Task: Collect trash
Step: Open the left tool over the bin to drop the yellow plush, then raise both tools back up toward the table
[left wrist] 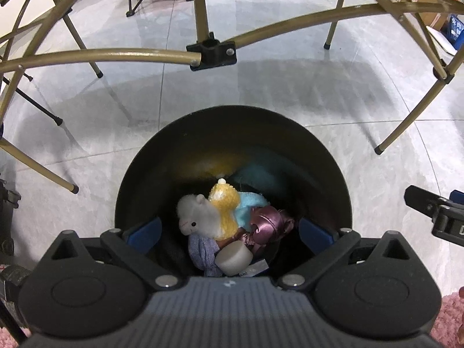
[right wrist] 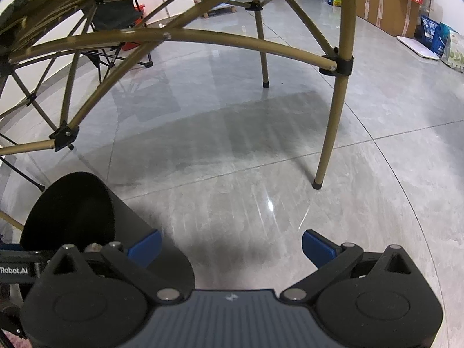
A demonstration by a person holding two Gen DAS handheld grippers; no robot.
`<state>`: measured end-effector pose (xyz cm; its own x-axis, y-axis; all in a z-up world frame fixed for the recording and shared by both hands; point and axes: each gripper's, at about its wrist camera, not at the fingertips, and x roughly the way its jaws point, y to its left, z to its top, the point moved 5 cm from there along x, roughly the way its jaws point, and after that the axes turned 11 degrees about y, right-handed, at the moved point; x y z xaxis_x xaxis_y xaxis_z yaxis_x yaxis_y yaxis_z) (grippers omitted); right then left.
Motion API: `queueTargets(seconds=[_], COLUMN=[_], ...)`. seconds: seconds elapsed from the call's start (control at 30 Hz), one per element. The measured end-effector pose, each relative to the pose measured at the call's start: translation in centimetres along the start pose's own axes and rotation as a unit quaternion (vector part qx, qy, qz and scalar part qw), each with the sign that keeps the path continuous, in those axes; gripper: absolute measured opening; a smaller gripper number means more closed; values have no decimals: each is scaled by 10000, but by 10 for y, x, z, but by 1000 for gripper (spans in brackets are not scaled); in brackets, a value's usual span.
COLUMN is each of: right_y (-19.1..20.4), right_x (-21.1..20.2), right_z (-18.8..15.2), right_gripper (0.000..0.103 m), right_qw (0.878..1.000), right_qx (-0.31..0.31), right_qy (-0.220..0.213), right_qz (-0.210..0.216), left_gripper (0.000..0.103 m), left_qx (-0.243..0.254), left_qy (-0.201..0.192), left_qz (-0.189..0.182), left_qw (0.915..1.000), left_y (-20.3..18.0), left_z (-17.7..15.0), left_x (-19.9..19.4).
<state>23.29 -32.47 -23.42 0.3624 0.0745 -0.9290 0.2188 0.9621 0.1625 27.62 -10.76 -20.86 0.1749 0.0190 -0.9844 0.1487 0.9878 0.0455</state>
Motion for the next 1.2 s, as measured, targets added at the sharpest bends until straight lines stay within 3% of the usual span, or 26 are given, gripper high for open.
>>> queueTargets(seconds=[0.27, 0.8, 1.2], right_y=[6, 32, 37], right_x=[-8, -54, -112], right_z=[-3, -8, -6], right_gripper=[103, 103, 103], right_qw=[9998, 9952, 9870], right_qx=[-73, -447, -427], right_qy=[-158, -872, -1540], right_qz=[-46, -61, 153], left_gripper=[103, 103, 103], left_qx=[-38, -329, -727], left_qy=[-398, -1049, -1842], left_qz=[-49, -209, -497], left_qw=[9992, 9937, 9789], left_y=[8, 38, 56], left_z=[-6, -25, -27], left_x=[-27, -73, -140])
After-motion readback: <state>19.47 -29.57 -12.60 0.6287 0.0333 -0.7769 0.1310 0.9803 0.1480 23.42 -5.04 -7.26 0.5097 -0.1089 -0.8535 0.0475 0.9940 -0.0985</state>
